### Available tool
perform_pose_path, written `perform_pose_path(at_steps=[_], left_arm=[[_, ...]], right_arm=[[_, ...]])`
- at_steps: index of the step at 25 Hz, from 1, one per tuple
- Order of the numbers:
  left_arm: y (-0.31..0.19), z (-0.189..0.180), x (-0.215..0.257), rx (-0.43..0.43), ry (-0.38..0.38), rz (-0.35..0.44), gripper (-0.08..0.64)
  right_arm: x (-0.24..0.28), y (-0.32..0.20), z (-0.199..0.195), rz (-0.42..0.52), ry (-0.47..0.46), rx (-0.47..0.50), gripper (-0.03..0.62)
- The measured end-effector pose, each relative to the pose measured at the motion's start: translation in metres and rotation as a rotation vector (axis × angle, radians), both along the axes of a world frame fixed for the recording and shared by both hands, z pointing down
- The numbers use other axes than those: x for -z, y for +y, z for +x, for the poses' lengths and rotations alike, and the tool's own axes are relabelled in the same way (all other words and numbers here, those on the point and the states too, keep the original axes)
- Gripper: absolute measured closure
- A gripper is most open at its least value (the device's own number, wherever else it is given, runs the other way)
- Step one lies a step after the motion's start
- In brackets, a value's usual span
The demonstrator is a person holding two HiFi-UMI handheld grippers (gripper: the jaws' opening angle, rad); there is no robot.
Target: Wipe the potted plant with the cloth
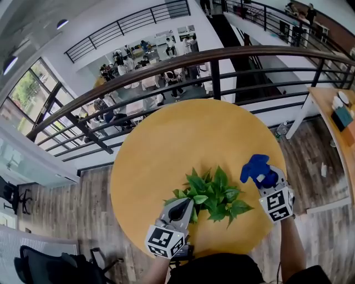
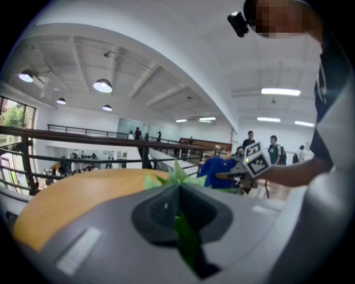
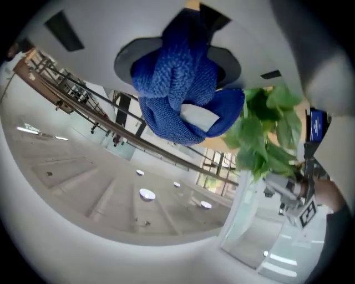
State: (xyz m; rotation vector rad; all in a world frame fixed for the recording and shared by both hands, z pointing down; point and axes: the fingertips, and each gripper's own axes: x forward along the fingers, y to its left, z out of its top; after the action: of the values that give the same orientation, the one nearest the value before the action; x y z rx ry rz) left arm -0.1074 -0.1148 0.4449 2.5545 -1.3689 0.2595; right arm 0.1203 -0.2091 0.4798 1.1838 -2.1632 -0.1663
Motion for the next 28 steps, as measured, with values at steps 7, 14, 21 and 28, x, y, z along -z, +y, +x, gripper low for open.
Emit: perform_pose_path(at_steps=[7,14,21,28], left_arm=[[0.0,0.002,0.001,0.003,-0.005,-0.011,0.56],[-0.002,0.004,-0.002,0.004,-0.009,-0.015,0.56],[0.0,0.001,-0.004,0.0,-0.006,-0.013,0.56],[0.0,0.002,-0.003,-0.008,-0.006,-0.009,0.56]], right_arm=[[0.001,-0.012,-0.093,-0.051,-0.089,0.244,0.436],[-0.089,-0.039,-0.021,-0.217,0.129,0.032,0.436],[0.012,-0.019,-0.031,-0.022,-0.144,0.023,0.436],[0.022,0.056,-0.078,0.07,0.08,0.252,0.436]])
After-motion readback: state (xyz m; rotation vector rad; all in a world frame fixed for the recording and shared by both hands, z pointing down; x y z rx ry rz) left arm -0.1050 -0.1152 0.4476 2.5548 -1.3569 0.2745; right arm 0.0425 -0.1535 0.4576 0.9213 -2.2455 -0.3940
